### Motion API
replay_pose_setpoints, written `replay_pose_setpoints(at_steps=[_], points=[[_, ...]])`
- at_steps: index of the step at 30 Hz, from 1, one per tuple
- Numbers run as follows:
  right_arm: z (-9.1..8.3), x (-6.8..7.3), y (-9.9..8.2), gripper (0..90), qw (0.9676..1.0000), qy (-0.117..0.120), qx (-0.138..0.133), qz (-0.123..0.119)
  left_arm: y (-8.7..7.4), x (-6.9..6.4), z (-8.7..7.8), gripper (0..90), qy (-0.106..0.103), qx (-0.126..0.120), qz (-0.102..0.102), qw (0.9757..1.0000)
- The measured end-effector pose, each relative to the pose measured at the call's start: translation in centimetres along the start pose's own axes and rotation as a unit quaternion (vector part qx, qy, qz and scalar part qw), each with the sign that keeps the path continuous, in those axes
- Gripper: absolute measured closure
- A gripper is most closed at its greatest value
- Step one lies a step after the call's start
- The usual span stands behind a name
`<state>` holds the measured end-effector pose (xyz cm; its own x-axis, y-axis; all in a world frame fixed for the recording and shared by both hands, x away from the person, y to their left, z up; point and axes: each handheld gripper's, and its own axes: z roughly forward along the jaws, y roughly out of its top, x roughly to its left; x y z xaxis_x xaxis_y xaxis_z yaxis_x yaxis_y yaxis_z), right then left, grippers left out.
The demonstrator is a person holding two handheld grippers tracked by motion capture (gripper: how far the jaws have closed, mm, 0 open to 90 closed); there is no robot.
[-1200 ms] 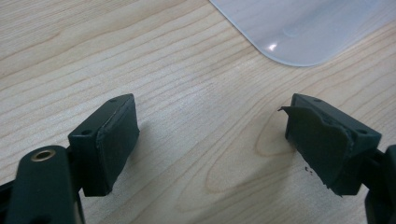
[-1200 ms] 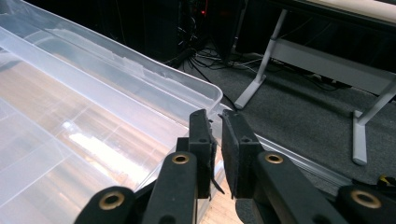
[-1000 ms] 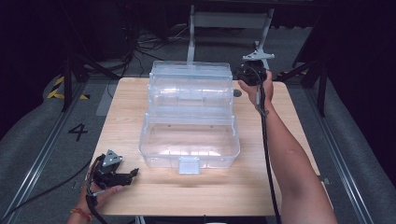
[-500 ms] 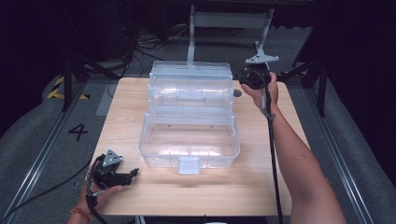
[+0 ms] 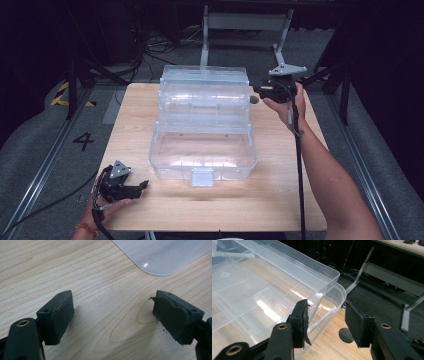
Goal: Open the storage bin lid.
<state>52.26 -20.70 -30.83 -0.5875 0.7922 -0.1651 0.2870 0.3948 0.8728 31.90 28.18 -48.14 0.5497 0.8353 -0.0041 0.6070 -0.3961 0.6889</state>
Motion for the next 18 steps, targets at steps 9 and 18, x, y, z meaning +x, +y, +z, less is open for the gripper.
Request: replay_pose_setpoints(at_steps=[9, 18], points=[[-1.4, 0.1, -1.1, 47.4, 0.9998, -0.003, 0.015, -0.011, 0.0, 0.0, 0.0, 17.8, 0.000, 0.000, 0.000, 1.0000], [-3.2, 0.8, -2.5, 43.0, 0.9986, -0.003, 0.028, -0.044, 0.0, 0.0, 0.0, 17.7, 0.000, 0.001, 0.000, 1.0000]])
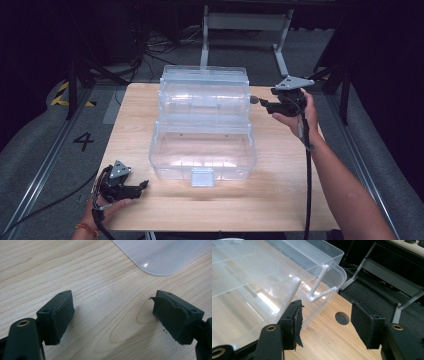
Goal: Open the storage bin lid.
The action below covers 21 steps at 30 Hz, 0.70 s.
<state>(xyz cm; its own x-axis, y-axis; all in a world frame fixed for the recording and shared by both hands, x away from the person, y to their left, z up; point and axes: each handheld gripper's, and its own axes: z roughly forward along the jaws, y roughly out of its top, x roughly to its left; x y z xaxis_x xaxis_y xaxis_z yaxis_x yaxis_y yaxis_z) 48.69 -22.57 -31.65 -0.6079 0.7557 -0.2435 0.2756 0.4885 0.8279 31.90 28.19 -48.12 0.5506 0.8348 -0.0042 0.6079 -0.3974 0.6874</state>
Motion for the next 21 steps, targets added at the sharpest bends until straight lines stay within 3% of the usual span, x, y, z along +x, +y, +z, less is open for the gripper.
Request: replay_pose_setpoints(at_steps=[19, 21], points=[[-2.4, 1.2, -3.9, 37.8, 0.9985, 0.015, 0.036, -0.038, 0.0, 0.0, 0.0, 17.7, 0.000, 0.001, -0.002, 1.0000], [-2.5, 1.3, -4.4, 37.5, 0.9986, 0.027, 0.039, -0.025, 0.0, 0.0, 0.0, 17.7, 0.000, 0.000, -0.002, 1.0000]])
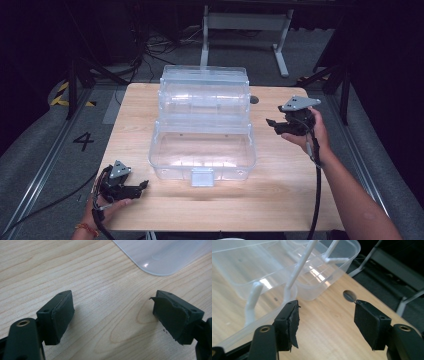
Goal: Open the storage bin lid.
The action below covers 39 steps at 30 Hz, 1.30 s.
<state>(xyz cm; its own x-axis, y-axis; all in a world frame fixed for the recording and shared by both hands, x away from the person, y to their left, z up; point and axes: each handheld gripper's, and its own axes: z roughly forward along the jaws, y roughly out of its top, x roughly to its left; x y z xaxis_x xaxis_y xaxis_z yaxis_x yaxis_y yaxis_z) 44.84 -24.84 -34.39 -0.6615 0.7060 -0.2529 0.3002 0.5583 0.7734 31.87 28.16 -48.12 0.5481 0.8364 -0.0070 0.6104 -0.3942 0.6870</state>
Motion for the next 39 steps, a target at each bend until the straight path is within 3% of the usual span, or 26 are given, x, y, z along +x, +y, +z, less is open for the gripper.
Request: replay_pose_setpoints(at_steps=[3, 5, 10, 25, 28, 34, 37, 39], points=[[0.0, 0.4, -0.7, 37.0, 0.9999, -0.002, 0.005, -0.010, 0.0, 0.0, 0.0, 17.7, 0.000, 0.000, 0.000, 1.0000], [0.1, 0.5, -1.2, 35.6, 0.9998, 0.010, 0.014, -0.004, 0.0, 0.0, 0.0, 17.7, 0.001, 0.000, 0.001, 1.0000], [-0.1, 1.0, -2.3, 34.4, 0.9997, 0.011, 0.020, -0.007, 0.0, 0.0, 0.0, 17.7, 0.000, 0.000, -0.001, 1.0000], [-1.7, 3.5, -6.6, 31.7, 0.9992, 0.019, 0.026, -0.024, 0.0, 0.0, 0.0, 17.7, 0.001, 0.000, 0.001, 1.0000], [-1.9, 4.0, -7.7, 29.7, 0.9988, 0.003, 0.038, -0.032, 0.0, 0.0, 0.0, 17.7, 0.001, 0.000, 0.001, 1.0000], [-2.5, 4.1, -9.0, 26.8, 0.9994, 0.006, 0.030, -0.018, 0.0, 0.0, 0.0, 17.7, 0.000, 0.000, 0.000, 1.0000], [-2.9, 4.2, -9.9, 26.9, 0.9997, -0.005, 0.017, -0.020, 0.0, 0.0, 0.0, 17.7, 0.000, 0.000, 0.000, 1.0000], [-3.1, 4.1, -10.9, 25.9, 0.9999, 0.002, 0.013, -0.002, 0.0, 0.0, 0.0, 17.7, 0.000, 0.000, 0.000, 1.0000]])
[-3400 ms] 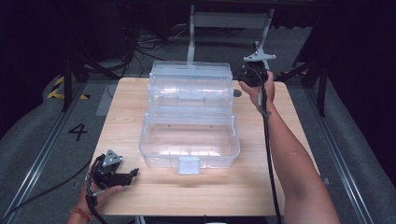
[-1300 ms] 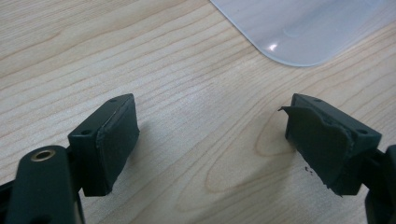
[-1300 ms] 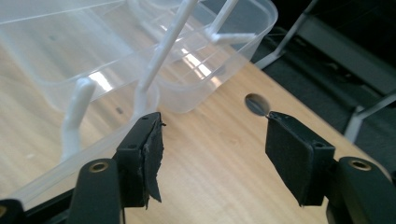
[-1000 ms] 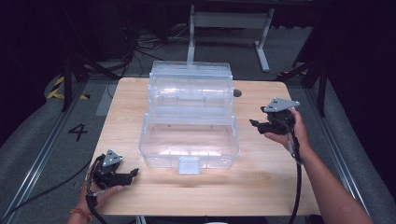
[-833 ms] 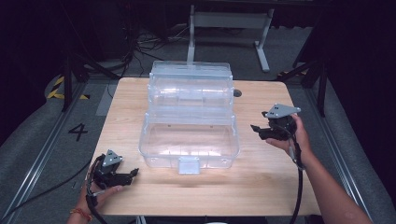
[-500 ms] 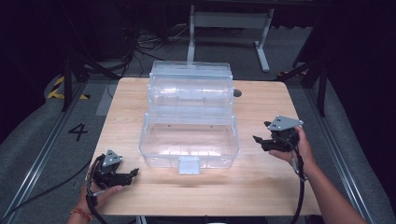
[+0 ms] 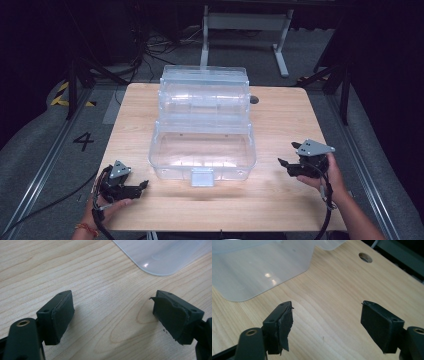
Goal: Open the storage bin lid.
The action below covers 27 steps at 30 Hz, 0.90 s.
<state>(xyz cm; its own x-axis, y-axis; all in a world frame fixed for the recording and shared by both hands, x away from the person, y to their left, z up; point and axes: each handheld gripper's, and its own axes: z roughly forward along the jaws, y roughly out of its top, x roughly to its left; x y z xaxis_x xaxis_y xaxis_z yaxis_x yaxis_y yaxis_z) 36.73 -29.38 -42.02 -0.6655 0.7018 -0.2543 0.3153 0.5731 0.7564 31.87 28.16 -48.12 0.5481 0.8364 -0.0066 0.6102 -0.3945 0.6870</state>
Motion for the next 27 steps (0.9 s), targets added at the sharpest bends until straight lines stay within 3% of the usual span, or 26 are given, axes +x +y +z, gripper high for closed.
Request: replay_pose_setpoints(at_steps=[5, 8, 12, 13, 27], points=[[0.0, -0.1, -1.7, 24.7, 0.9996, -0.016, 0.011, 0.018, 0.0, 0.0, 0.0, 17.7, 0.000, 0.000, 0.000, 1.0000], [-0.2, -0.2, -2.9, 24.4, 0.9991, -0.010, 0.014, 0.040, 0.0, 0.0, 0.0, 17.7, 0.000, 0.000, -0.001, 1.0000], [-0.5, -0.4, -4.7, 23.8, 0.9979, -0.018, 0.023, 0.058, 0.0, 0.0, 0.0, 17.7, 0.000, 0.000, 0.000, 1.0000], [-0.7, -0.4, -5.6, 23.6, 0.9967, -0.022, 0.028, 0.073, 0.0, 0.0, 0.0, 17.7, 0.000, 0.000, -0.001, 1.0000], [-1.5, -0.4, -9.5, 20.1, 0.9890, -0.034, 0.055, 0.133, 0.0, 0.1, 0.1, 16.5, -0.005, 0.000, 0.005, 1.0000]])
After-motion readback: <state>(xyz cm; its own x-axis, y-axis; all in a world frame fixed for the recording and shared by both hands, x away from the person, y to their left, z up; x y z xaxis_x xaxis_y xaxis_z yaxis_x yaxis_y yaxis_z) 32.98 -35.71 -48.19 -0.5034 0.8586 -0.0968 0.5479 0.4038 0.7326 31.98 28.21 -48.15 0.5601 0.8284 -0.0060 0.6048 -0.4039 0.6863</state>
